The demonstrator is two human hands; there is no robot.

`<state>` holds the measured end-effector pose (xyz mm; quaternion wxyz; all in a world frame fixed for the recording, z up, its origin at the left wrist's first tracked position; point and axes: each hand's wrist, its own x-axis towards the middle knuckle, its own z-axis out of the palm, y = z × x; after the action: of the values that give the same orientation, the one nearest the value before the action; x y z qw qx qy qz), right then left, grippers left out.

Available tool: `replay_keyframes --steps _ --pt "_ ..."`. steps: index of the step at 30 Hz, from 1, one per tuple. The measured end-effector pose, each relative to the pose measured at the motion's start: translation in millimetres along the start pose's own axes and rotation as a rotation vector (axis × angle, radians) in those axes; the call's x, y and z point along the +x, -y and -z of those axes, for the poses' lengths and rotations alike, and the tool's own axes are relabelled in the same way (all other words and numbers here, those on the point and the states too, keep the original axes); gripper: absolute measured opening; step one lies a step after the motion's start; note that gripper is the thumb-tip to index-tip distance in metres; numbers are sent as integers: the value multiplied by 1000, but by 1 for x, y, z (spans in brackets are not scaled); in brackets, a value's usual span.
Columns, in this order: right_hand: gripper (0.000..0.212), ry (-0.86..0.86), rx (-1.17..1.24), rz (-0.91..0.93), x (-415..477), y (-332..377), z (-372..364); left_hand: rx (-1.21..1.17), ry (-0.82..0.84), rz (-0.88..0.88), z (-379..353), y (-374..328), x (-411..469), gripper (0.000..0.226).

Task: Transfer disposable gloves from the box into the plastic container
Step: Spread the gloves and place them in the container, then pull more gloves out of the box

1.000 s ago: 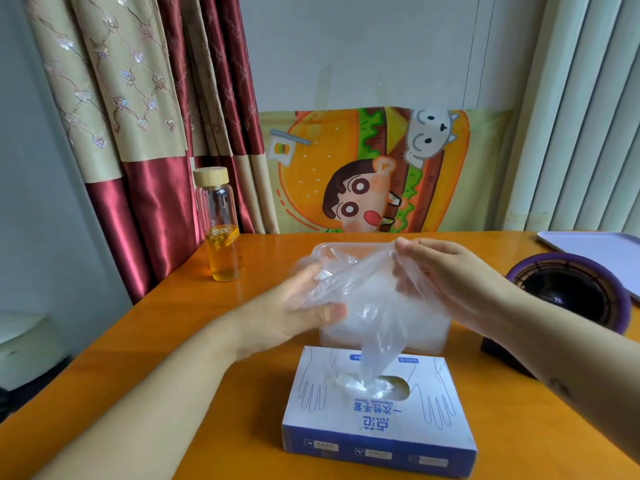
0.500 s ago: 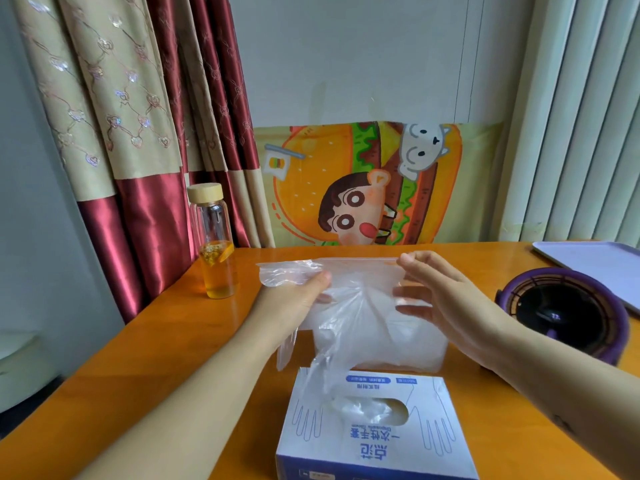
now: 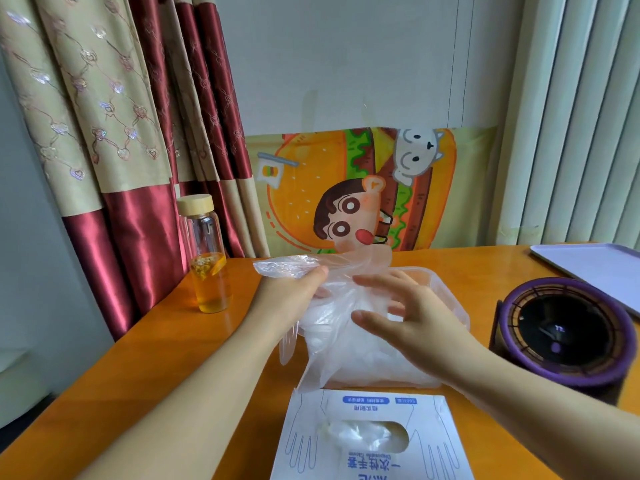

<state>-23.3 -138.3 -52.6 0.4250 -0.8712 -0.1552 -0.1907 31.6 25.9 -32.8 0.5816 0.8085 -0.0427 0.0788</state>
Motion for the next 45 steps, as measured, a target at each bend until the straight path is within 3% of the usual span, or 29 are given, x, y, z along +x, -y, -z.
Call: replay_keyframes --steps 3,7,13,15,18,20,21,22,24,26,29,32,37,40,43,45 --pt "53 -101 -7 9 16 -7 6 -105 40 27 -4 1 4 13" --pt "61 23 -51 -70 35 -22 29 -246 180 133 -1 4 15 8" --pt "83 239 -327 -247 58 -54 44 -156 -17 193 23 19 61 31" --pt "87 300 -427 -285 63 -64 43 1 -149 74 29 18 71 44" --pt "90 374 -536 -317 70 -71 38 286 -209 -372 19 0 62 36" --pt "91 416 -597 -328 75 -73 34 448 -10 -604 -1 -15 50 21" --pt "91 440 -638 -333 78 -74 31 539 136 -629 -12 -19 46 15" --pt "90 463 -688 -333 81 -75 28 635 299 -583 -23 -21 43 15" --pt "87 517 -786 -335 85 -76 23 925 586 -412 -42 -19 48 39" --pt "84 567 -868 -315 86 -78 20 1199 756 -265 -56 -11 58 62" --pt "78 634 -972 -259 86 -80 15 1328 852 -123 -68 -3 68 77" --pt "65 712 -1069 -261 88 -83 13 1365 924 -88 -74 3 73 72" --pt "42 788 -1269 -221 92 -93 11 1198 1050 73 -70 19 92 73" --pt "50 812 -1381 -193 92 -99 8 1260 1048 65 -71 25 101 60" --pt "41 790 -1454 -163 95 -108 5 1352 1055 -31 -77 32 99 54" --pt "41 790 -1496 -151 97 -113 3 1326 1025 7 -84 35 96 48"
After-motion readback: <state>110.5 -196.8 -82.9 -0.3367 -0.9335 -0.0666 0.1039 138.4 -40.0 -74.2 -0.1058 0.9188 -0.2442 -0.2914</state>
